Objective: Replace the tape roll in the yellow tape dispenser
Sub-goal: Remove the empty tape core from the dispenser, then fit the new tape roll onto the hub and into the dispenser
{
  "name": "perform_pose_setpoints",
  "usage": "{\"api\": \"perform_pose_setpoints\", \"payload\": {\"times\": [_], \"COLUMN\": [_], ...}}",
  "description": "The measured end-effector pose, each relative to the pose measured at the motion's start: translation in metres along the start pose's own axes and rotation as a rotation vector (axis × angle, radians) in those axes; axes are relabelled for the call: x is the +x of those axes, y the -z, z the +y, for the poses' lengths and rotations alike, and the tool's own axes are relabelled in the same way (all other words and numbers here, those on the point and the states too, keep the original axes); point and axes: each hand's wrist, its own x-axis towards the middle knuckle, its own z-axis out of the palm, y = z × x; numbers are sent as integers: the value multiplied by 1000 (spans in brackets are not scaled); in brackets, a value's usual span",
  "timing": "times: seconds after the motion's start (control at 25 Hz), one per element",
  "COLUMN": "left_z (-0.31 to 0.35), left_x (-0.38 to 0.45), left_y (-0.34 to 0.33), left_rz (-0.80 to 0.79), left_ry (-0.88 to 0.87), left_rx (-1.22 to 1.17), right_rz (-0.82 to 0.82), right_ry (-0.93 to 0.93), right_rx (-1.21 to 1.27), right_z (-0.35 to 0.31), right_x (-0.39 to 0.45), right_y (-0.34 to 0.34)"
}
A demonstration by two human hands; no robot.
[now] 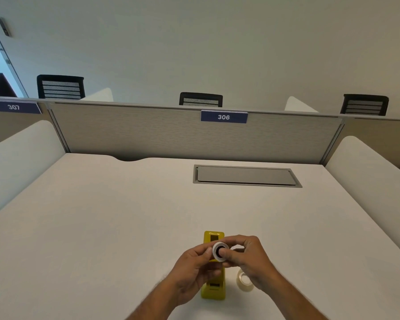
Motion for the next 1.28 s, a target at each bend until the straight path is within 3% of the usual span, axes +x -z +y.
{"api": "perform_pose_setpoints", "payload": {"times": [0.24,0.44,0.64,0.92,1.08,1.28], "left_z": [-4,-6,-4,-5,-8,-8], "left_x": [5,13,17,23,22,20], "left_y": [-1,4,7,8,9,10], "left_rz": [70,236,268,317,342,325], "left_ry": [-25,-49,-81,-104,-92,-95], "left_rx": [-19,-38,54,164,180,168], "right_rz": [37,219,351,318,308,370], "right_ry": [-17,-98,-197,-269,-306,-204], "right_rx": [46,155,-269,-767,-754,-703], "right_z": [4,17,40,60,67,62], "right_x": [2,12,26,40,41,29], "right_y": [-3,13,43,54,54,56]}}
